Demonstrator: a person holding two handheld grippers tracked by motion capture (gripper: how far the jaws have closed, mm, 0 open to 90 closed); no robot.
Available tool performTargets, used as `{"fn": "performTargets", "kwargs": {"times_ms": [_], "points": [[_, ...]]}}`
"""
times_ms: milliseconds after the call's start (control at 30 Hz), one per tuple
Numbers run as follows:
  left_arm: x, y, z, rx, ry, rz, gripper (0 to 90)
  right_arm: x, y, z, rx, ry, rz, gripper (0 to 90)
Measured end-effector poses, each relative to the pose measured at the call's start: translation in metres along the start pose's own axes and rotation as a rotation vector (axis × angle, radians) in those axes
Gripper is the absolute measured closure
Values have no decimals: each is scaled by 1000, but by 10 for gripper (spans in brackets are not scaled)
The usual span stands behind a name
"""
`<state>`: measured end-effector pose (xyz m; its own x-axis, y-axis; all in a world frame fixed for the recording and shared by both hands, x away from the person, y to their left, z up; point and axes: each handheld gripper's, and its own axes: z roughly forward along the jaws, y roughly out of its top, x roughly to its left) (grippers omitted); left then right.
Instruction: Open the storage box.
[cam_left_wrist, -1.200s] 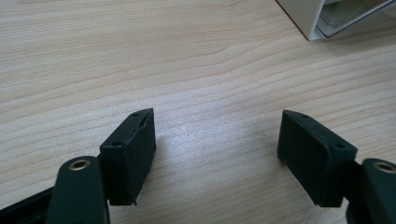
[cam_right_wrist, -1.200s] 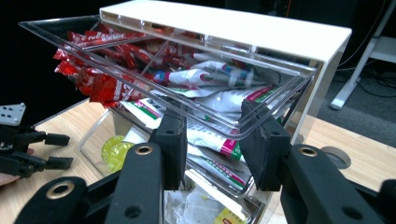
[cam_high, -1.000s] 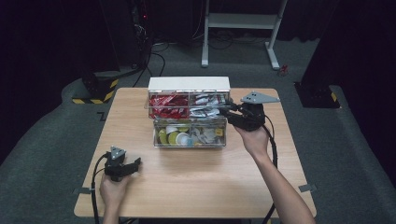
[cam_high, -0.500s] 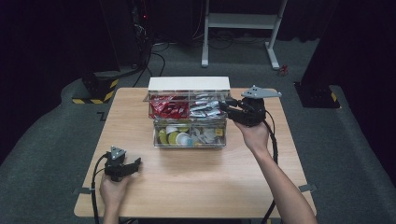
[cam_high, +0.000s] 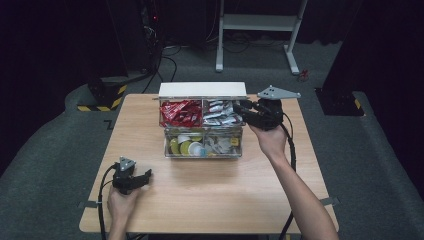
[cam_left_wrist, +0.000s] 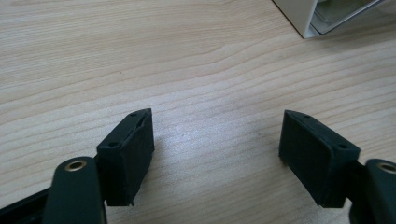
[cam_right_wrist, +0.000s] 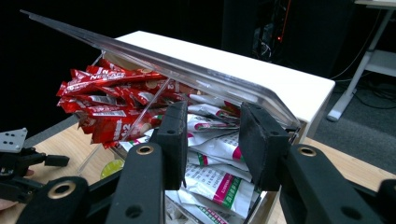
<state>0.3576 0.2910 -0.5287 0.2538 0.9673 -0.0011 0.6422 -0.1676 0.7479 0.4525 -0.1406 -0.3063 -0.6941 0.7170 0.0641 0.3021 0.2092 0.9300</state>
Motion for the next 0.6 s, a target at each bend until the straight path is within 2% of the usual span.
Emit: {"fn": "performTargets", "kwargs": {"times_ms": [133,333,367,533,600], "points": [[-2,0,0,10,-17,8,207,-2,2,1,-3,-3,3,623],[-1,2,-1,15,-44,10,221,-4,4,2,-11,-5,3,619],[0,3,-2,32,-55,2,218,-5,4,2,-10,-6,4,619],[0,10,-7,27,-65,12,208,-7,4,2,-11,-2,8,619],[-1,14,-10,23,-67,28,211,-8,4,2,-13,2,9,619]]}}
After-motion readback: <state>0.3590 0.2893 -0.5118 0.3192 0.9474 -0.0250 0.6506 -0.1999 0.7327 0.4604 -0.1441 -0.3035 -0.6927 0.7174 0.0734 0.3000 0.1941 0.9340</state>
